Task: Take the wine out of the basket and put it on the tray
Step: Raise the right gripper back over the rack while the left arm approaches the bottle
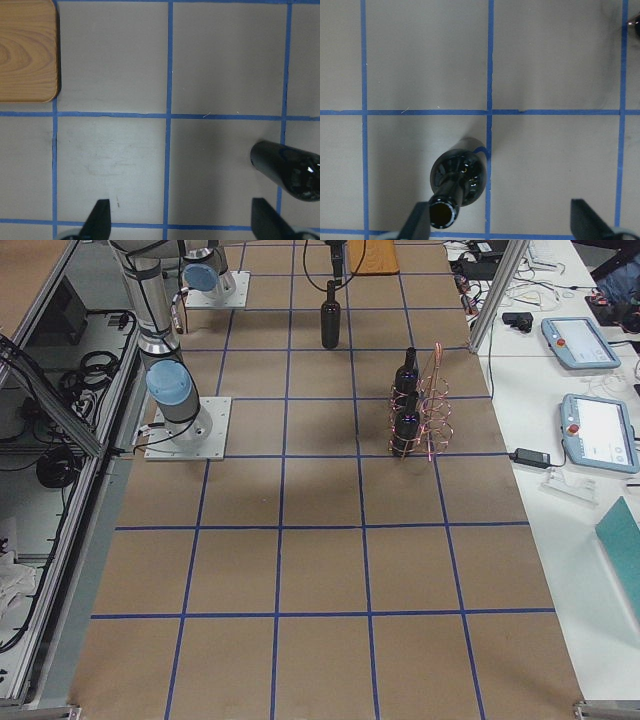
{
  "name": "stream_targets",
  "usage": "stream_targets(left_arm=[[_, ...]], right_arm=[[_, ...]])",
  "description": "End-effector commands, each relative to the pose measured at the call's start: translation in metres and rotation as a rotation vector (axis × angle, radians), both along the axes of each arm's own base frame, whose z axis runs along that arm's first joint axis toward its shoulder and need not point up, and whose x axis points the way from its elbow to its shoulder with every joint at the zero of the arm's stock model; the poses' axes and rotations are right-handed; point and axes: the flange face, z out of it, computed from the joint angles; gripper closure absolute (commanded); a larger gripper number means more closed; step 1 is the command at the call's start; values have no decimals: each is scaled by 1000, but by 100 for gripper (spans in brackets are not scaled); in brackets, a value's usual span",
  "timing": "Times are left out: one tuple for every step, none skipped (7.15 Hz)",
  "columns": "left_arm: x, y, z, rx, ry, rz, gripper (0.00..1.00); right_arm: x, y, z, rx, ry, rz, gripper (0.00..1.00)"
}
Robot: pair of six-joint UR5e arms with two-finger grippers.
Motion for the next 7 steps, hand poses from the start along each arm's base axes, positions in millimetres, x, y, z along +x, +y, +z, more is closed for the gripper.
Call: stream_targets(left_arm=[[-38, 13, -1, 0, 8, 12, 0], [-66, 23, -4, 4, 15, 29, 0], [-99, 38, -4, -4, 20, -18, 0], [-128, 47, -10, -7, 27, -34, 0], [-153, 46, -26, 0, 34, -6, 0], [-175, 40, -44, -9, 43, -5, 0], [-187, 38, -62, 23, 35, -2, 0]], right_arm=[[-81, -31, 23, -16, -17, 7, 0], [-127, -38, 35, -15, -11, 5, 0], [-168, -44, 38, 3, 1, -2, 0], [-204, -44, 41, 38, 13, -59, 0], [-222, -40, 49, 32, 25, -90, 0], [-225, -38, 51, 31, 45, -89, 0], [-224, -38, 50, 34, 38, -83, 0]])
